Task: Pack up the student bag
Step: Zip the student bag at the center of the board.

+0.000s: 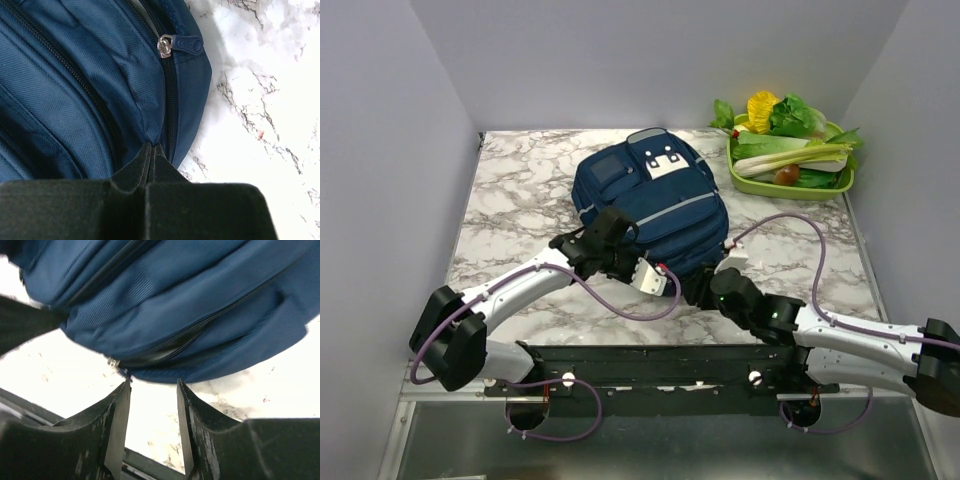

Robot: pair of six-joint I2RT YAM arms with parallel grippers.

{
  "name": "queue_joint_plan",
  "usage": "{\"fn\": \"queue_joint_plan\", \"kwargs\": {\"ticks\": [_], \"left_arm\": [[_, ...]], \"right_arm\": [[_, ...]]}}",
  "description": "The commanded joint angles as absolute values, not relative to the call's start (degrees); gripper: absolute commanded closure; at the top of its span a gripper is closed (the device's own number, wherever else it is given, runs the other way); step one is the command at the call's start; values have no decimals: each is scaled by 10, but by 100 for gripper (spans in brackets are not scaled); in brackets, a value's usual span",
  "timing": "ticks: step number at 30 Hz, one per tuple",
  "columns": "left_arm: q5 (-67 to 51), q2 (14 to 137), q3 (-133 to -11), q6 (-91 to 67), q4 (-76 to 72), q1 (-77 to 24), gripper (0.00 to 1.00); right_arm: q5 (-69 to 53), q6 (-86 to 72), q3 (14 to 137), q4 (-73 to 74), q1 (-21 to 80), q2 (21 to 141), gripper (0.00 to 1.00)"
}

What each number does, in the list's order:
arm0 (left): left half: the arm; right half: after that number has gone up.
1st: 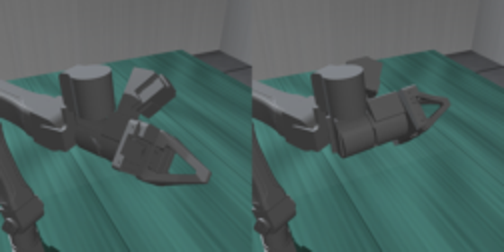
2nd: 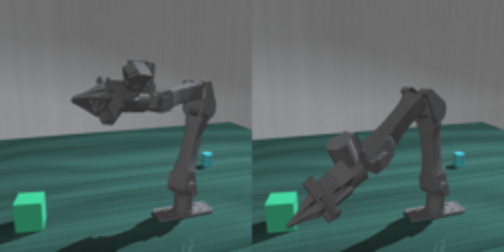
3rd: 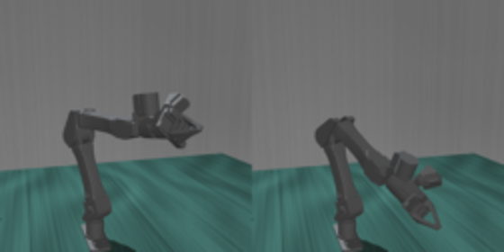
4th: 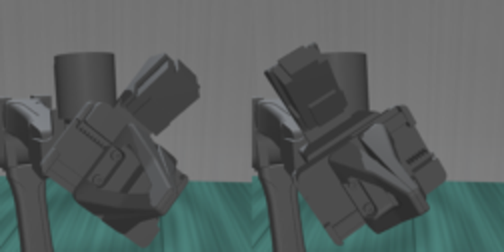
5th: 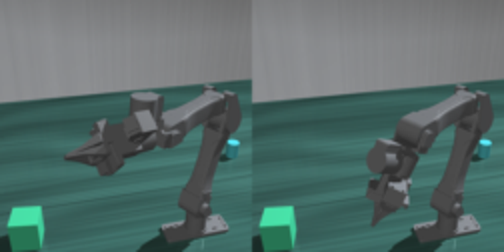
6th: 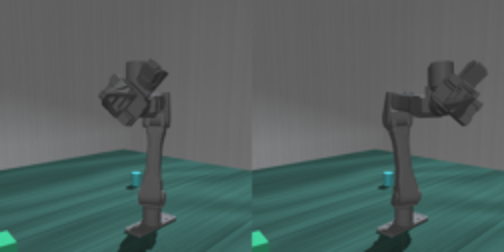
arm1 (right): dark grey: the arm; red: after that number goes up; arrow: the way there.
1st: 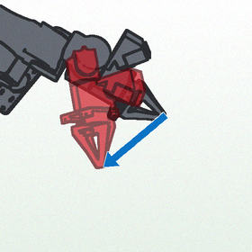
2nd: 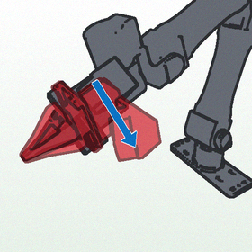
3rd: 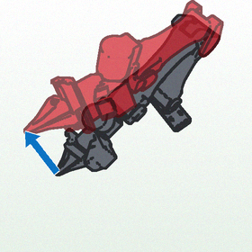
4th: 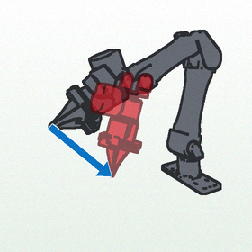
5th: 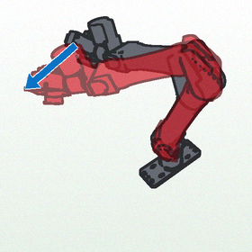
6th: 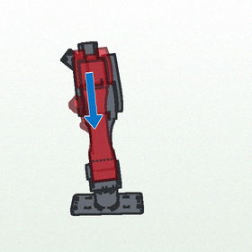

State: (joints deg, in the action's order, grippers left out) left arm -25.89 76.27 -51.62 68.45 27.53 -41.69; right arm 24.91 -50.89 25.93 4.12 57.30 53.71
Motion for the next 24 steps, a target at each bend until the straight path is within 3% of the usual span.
{"fn": "queue_joint_plan", "kwargs": {"ticks": [1,8,15,24], "left_arm": [[-289,777,-565,644,295,-415,100],[-305,816,-634,628,295,-421,100],[-300,817,-636,638,310,-429,100],[-300,815,-634,640,315,-430,100]], "right_arm": [[345,-457,302,48,641,583,49],[474,-470,341,111,730,633,46],[537,-489,402,156,734,718,45],[570,-490,408,149,734,739,49]]}}
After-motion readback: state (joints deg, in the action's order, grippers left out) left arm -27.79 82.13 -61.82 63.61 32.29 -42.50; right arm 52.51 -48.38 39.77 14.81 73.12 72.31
